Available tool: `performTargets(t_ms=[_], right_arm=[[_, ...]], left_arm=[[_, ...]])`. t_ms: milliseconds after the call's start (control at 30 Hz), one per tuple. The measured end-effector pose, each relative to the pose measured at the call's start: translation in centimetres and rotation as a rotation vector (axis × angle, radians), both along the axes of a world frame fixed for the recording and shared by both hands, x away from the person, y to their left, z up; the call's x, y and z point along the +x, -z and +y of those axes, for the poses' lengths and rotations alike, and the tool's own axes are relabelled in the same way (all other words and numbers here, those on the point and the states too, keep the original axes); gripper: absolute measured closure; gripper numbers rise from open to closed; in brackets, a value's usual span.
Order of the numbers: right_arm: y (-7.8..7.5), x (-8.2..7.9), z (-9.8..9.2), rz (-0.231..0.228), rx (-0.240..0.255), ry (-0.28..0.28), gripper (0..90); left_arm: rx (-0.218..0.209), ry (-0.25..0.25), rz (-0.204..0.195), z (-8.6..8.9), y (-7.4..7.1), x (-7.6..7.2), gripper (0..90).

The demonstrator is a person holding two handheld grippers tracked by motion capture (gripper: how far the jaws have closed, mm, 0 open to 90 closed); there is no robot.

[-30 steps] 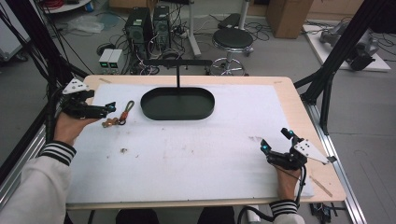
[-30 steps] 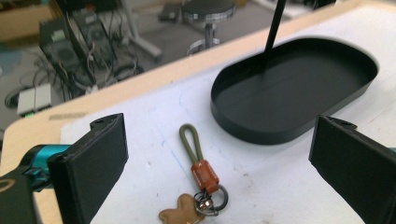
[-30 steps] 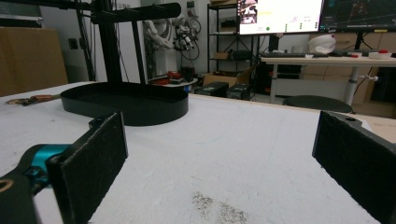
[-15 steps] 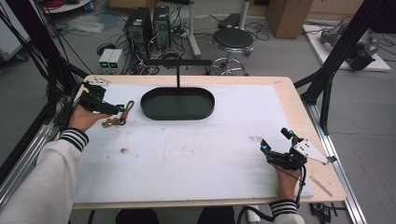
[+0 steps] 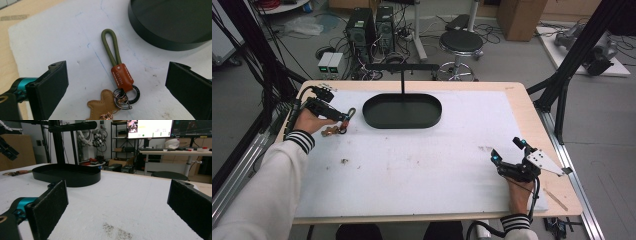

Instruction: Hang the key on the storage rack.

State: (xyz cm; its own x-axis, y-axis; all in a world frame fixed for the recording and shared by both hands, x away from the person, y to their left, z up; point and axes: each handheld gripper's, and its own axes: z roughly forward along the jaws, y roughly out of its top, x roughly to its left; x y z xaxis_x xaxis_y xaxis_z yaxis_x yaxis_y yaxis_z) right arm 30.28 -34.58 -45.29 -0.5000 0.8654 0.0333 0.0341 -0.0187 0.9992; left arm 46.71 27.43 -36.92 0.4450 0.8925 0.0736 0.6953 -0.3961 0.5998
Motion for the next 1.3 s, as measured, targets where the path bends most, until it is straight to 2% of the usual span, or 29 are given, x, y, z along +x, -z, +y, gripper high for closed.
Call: performTargets(t_ms=[33,167,300,433,533,667,833,933,1067,1300], right_arm=[[0.0,0.0,0.0,0.003,0.001,-0.001,2.2],[0.0,0.0,0.0,0.0,0.001,0.0,2.2],[0.0,0.0,0.0,-0.002,0.0,0.0,2.2],[0.0,0.0,0.0,0.0,0.004,-0.001,2.3],[0.0,0.0,0.0,0.0,0.004,0.0,2.2],[0.0,0.0,0.0,0.003,0.006,-0.001,2.2],[0.0,0.0,-0.1,-0.002,0.003,-0.001,2.2],[0.0,0.0,-0.1,0.001,0.007,-0.001,2.3],[0.0,0.0,-0.1,0.003,0.01,0.0,2.3],[0.0,0.1,-0.1,-0.004,0.007,0.001,2.2]], left_arm=[[0.007,-0.004,0.021,-0.1,0.0,0.3,5.0],[0.022,-0.001,0.044,-0.7,0.2,1.0,5.0],[0.015,0.0,0.072,-1.0,0.5,1.5,5.1],[0.024,-0.02,0.12,-1.4,1.1,2.0,5.1],[0.02,-0.038,0.157,-1.5,1.5,2.2,8.6],[0.045,-0.06,0.183,-1.5,2.0,2.5,8.9],[0.04,-0.078,0.215,-1.7,2.6,2.8,11.5],[0.056,-0.096,0.248,-1.7,2.9,3.0,13.3],[0.069,-0.121,0.262,-1.8,3.2,3.1,14.8],[0.072,-0.121,0.285,-2.1,3.4,3.2,24.6]])
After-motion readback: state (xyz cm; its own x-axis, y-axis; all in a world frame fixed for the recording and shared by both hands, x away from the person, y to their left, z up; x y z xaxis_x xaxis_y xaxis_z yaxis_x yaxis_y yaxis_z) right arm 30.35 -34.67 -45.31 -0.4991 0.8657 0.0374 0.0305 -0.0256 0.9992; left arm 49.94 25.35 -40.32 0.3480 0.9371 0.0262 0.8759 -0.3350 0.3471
